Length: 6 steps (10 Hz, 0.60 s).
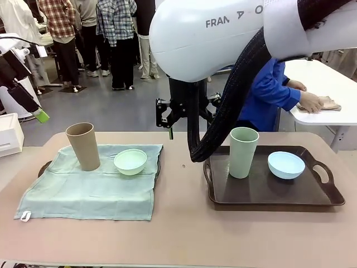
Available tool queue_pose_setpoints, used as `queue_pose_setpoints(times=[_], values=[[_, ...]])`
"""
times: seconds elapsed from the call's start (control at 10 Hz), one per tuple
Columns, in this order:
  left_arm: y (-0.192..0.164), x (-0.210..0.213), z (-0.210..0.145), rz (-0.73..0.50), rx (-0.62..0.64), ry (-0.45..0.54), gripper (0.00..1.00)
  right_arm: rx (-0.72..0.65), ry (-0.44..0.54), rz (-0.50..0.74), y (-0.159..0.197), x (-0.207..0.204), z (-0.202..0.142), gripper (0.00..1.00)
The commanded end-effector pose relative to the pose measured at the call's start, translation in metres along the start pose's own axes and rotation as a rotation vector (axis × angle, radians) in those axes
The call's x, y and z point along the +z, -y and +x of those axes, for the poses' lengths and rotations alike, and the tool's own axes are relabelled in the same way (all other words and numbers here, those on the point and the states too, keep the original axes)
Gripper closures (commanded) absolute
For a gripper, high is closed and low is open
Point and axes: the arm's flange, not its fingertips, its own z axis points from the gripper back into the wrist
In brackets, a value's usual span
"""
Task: Set up a tray with a mat and arrange the tableware.
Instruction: Pick up the Picnic Bowl and Reusable plastic cup from the Handle tray in front of the human's position and hold them in the air.
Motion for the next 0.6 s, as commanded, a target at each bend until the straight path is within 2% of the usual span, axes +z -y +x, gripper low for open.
queue_pose_setpoints(times=[0.0, 0.5], values=[[-0.0002, -0.0020, -0.0007, 0.010, -0.022, 0.004, 0.00, -0.001, 0.003, -0.008, 0.0032, -0.0009, -0.0015, 0.00], [-0.0002, -0.0020, -0.0007, 0.010, -0.022, 0.004, 0.00, -0.001, 0.003, -0.008, 0.0032, -0.0009, -0.0015, 0.00]])
